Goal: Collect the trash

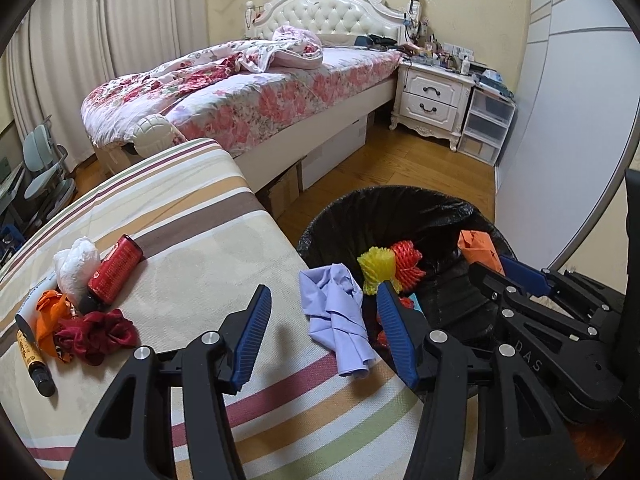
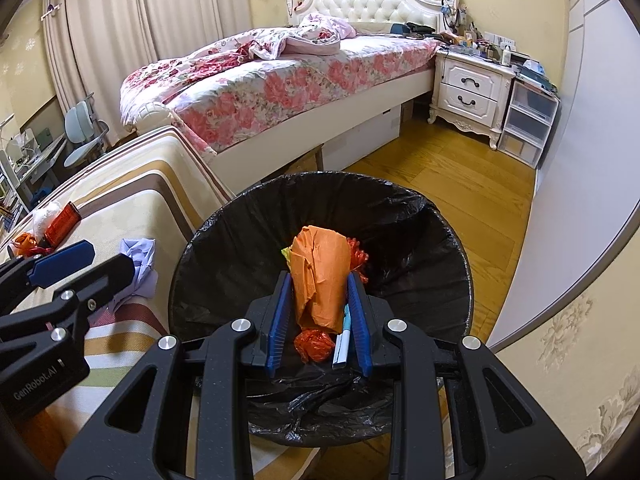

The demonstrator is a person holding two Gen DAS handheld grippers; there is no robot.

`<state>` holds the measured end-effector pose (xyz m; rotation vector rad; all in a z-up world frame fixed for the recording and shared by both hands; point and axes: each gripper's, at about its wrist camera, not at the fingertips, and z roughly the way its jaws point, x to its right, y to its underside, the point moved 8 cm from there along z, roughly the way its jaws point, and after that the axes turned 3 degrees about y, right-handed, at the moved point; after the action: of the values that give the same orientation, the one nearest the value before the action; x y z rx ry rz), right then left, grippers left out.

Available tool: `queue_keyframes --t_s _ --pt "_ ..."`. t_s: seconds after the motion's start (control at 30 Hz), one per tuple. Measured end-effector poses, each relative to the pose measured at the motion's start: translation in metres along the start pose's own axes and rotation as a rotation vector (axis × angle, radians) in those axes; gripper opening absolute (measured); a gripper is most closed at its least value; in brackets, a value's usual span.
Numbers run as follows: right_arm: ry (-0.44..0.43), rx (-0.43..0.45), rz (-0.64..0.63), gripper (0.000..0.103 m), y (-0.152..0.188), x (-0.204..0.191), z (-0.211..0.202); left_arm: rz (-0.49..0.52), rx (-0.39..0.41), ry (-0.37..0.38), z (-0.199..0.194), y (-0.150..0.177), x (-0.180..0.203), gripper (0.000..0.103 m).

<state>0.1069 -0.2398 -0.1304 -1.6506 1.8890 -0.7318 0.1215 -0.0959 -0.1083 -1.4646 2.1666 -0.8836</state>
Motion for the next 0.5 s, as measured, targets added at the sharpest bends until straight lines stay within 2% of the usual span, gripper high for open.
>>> queue_keyframes --t_s 0.27,0.5 --pt "0.000 0.000 -0.001 0.028 -0.0001 0.0000 -0.0001 0.020 -0.056 0.003 0.0074 0.0080 0.0024 0.030" --pt "0.000 0.000 -0.001 0.028 -0.0002 0.0003 -0.0003 0.018 -0.066 0.020 0.0084 0.0100 0.0032 0.028"
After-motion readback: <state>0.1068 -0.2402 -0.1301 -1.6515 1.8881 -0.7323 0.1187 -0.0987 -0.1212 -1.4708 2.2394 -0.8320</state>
